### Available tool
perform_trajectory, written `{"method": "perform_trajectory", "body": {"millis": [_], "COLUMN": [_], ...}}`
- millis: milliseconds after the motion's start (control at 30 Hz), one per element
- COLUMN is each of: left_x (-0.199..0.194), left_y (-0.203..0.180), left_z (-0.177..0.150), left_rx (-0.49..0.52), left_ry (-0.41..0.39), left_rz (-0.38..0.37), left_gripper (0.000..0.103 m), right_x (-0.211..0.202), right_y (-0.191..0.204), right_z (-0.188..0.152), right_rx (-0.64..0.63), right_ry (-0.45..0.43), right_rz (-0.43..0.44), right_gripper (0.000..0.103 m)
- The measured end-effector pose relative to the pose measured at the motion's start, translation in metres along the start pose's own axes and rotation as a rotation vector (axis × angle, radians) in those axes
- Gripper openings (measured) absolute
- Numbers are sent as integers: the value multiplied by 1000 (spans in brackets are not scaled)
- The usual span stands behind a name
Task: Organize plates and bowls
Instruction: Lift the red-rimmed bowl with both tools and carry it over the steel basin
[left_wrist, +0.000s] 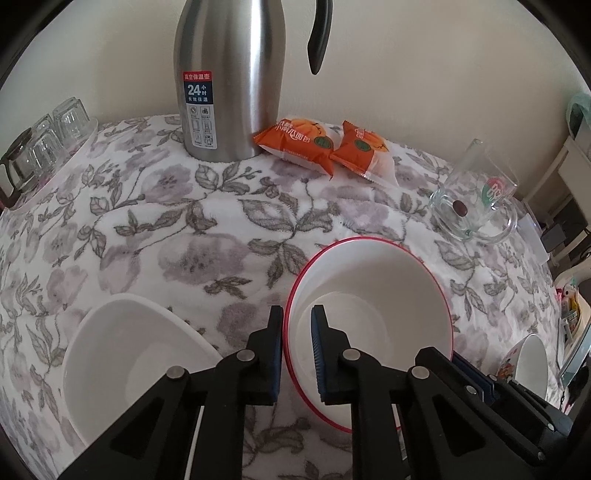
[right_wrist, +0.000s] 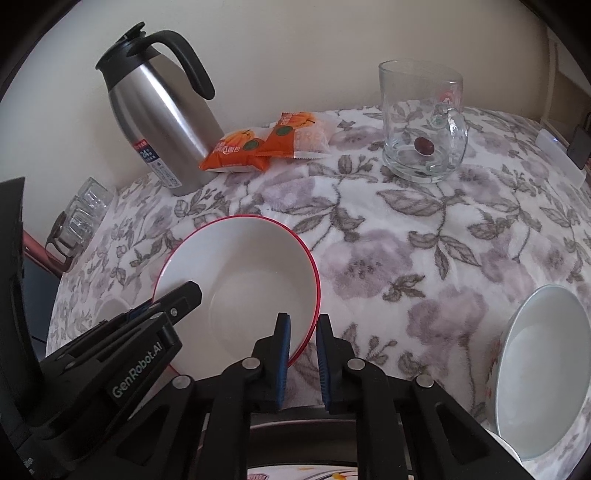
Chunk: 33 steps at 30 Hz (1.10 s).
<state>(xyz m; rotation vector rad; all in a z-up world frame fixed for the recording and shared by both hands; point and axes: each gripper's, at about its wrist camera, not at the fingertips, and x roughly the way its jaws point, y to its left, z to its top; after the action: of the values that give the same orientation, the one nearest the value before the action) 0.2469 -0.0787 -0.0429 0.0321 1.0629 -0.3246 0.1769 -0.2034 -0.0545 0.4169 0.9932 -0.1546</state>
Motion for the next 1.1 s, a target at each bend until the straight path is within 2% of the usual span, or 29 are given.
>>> {"method": "perform_trajectory", "body": {"millis": [433,1100], "left_x": [-48,-142], "left_y": [-10,-39], "left_z": [10,-9], "left_rx": [8,29], "left_ry": [-106,-171], "left_rz": [-15,-105], "left_gripper": [15,15], "right_x": [-47,-140], "right_y": [0,-15], "right_z": [7,-17], "right_rx": [5,49], "right_ry": [-110,-190], "right_rz": [53,69], "right_gripper": [15,15]}}
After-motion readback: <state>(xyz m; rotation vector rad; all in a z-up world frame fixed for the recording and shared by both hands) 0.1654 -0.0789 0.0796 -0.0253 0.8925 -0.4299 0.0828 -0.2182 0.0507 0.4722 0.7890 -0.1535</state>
